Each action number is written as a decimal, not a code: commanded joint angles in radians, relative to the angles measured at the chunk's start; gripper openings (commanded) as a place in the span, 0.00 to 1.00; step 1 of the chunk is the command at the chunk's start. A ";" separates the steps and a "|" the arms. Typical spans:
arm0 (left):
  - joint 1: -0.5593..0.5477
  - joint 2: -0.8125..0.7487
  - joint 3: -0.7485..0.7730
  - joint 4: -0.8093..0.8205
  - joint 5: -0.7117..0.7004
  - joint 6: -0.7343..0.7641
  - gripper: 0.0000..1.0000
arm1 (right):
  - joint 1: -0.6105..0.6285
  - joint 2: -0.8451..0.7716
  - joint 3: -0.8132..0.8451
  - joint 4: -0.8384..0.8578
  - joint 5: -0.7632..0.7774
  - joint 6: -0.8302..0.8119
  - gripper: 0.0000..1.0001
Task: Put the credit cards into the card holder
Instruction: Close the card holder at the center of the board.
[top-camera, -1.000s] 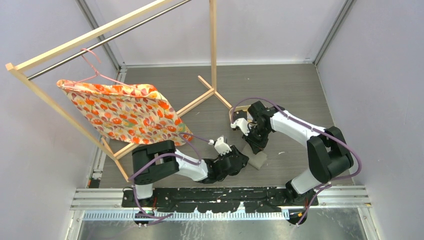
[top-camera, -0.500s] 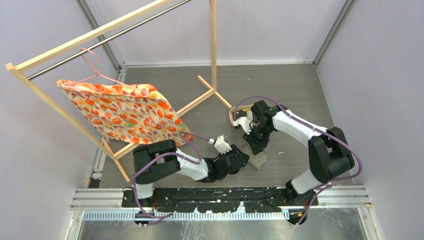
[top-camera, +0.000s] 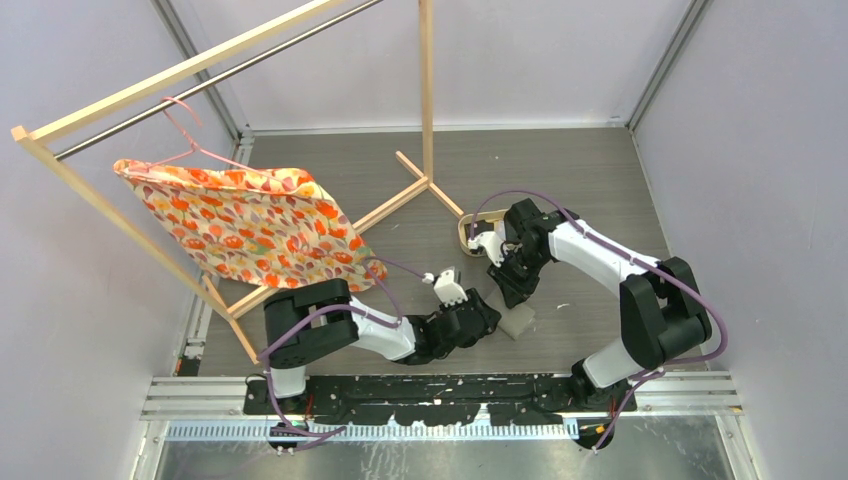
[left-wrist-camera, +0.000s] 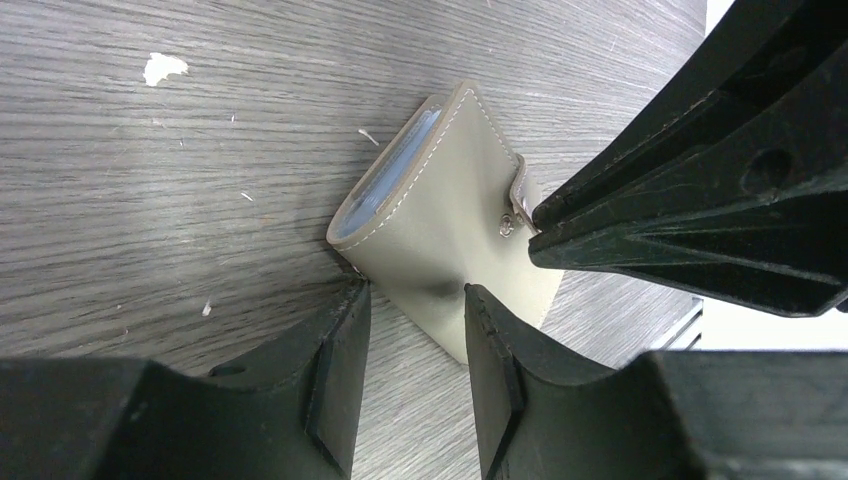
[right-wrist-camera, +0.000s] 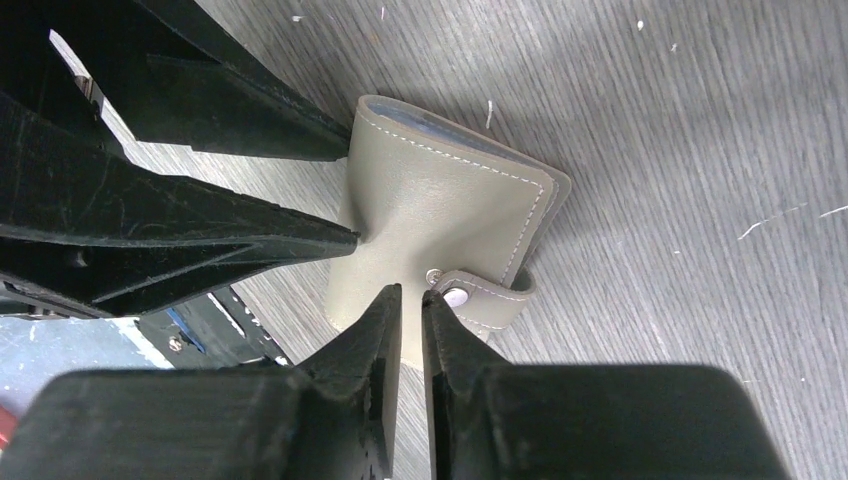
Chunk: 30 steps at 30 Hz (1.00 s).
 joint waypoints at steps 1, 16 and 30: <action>0.005 -0.038 -0.004 0.048 -0.006 0.049 0.41 | -0.003 -0.027 0.020 -0.012 -0.010 0.011 0.16; 0.006 -0.009 0.006 0.045 -0.014 -0.002 0.44 | -0.003 -0.018 0.009 0.024 0.052 0.039 0.16; 0.005 0.013 0.026 0.020 -0.016 -0.034 0.45 | 0.002 -0.001 0.015 0.023 0.060 0.044 0.01</action>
